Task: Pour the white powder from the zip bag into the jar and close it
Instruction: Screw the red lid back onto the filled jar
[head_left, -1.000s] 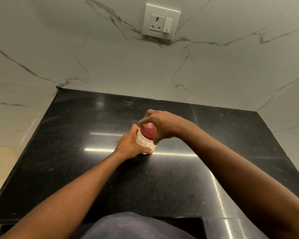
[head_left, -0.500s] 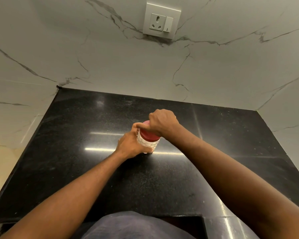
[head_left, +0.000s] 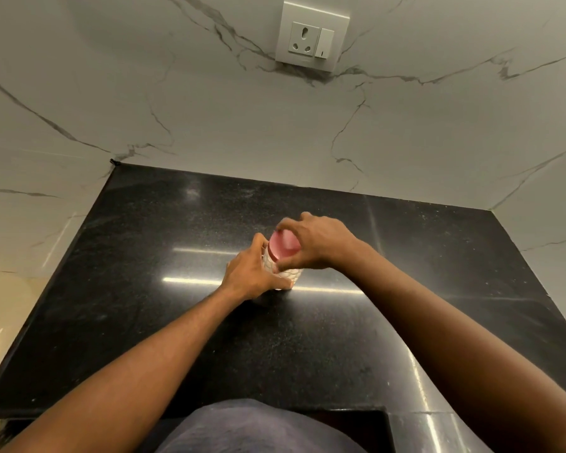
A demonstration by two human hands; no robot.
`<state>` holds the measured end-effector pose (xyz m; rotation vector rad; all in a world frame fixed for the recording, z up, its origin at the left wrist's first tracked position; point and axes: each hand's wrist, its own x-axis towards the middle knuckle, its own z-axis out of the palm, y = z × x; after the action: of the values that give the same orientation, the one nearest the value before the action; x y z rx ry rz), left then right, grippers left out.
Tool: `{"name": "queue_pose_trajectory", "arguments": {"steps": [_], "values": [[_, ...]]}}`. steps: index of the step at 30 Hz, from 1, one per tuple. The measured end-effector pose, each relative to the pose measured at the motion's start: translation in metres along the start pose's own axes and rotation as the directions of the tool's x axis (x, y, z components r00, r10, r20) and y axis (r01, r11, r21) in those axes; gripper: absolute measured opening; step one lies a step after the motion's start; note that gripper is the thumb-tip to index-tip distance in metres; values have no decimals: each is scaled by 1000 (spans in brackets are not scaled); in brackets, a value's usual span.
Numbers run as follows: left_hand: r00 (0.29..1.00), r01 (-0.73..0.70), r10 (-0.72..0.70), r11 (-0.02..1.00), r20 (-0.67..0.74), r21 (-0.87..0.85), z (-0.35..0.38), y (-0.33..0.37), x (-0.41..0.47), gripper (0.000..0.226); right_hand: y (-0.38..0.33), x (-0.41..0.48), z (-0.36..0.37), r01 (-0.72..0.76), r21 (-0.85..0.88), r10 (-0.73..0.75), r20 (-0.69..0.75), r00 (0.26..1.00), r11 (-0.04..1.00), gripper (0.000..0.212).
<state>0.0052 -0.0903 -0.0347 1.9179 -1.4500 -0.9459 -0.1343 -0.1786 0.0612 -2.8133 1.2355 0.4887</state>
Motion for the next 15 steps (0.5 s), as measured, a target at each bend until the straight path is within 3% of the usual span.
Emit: {"name": "queue_pose_trajectory", "arguments": {"steps": [2,4,7,8,9,11,13,15], "values": [[1000,5,-5,1000,-1,-3,0,0,0,91,-6,8,-2,-153,-104,146,-67,987,983,76],[1000,3,-3,1000,-1,-3,1,1,0,91,-7,11,-1,-225,-95,209,-157,965,970,79],[1000,1,-1,1000,2,-11,0,0,0,89,5,8,3,-121,76,136,-244,960,990,54],[1000,2,-2,1000,0,-12,0,0,0,89,9,5,3,-23,183,54,-165,985,983,39],[1000,2,-2,1000,-3,-7,0,0,0,90,11,1,-1,70,286,-68,-16,998,956,48],[1000,-4,4,1000,-9,9,1,0,-1,93,12,-4,-5,154,386,-236,174,956,909,82],[1000,-8,8,1000,-17,16,1,0,-1,92,7,-6,-3,164,315,-223,160,962,935,87],[1000,-4,5,1000,-16,21,2,0,-1,91,3,-4,4,135,180,-147,54,988,974,76]]}}
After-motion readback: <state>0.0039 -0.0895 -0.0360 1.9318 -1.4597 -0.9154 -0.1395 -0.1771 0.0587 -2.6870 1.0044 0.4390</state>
